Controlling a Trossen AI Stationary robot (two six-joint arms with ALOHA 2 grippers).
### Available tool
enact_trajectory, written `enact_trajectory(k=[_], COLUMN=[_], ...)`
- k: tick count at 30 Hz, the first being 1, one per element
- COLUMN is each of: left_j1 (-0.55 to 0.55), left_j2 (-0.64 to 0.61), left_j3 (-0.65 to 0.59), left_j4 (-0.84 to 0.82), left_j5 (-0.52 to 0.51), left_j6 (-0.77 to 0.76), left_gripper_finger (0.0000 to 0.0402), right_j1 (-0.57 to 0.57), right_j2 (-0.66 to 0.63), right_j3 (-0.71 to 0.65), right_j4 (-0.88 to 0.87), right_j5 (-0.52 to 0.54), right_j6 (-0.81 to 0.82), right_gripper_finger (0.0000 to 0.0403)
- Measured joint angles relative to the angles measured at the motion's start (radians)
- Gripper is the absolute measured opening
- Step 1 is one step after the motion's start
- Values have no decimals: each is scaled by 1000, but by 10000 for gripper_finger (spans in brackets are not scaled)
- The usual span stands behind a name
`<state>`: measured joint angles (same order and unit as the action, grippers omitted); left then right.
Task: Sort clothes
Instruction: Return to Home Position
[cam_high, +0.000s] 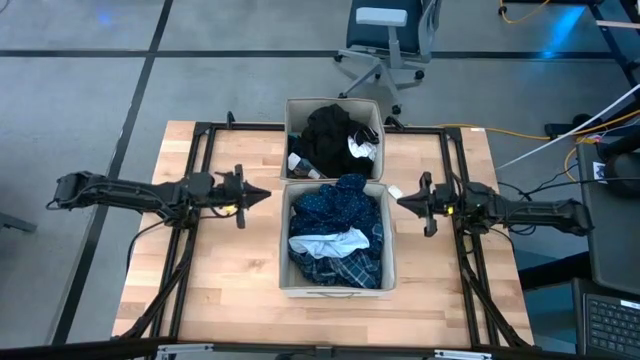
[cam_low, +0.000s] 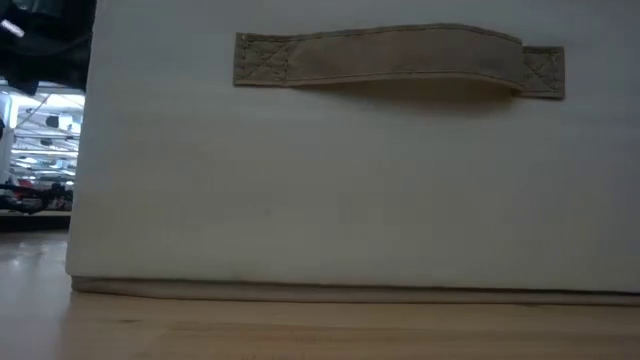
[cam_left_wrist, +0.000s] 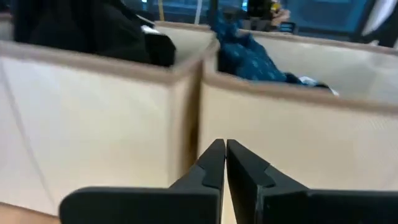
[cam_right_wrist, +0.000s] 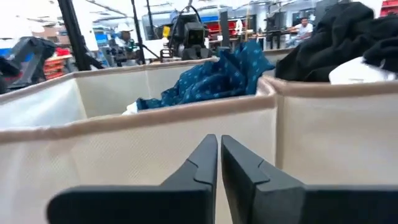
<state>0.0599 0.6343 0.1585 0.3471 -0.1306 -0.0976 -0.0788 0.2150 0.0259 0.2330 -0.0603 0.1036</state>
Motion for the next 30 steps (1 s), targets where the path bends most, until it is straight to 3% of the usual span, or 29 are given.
enact_trajectory(k=[8, 19, 26, 30], left_j1=[1, 1, 1, 1], left_j2=[-117, -435, -634, -626], left_j3=[-149, -148, -148, -148], left_j4=[128, -143, -277, -292], left_j5=[24, 22, 4, -10], left_j6=[-14, 9, 51, 47], left_gripper_finger=[2, 5, 5, 5], right_j1=[0, 0, 0, 0], right_j2=[-35, -79, -171, -212], right_j3=[-14, -15, -17, -16], right_j4=[-12, -47, -110, -184], right_j5=[-38, -51, -58, -58], right_j6=[35, 49, 51, 59], right_gripper_finger=[4, 16, 16, 16])
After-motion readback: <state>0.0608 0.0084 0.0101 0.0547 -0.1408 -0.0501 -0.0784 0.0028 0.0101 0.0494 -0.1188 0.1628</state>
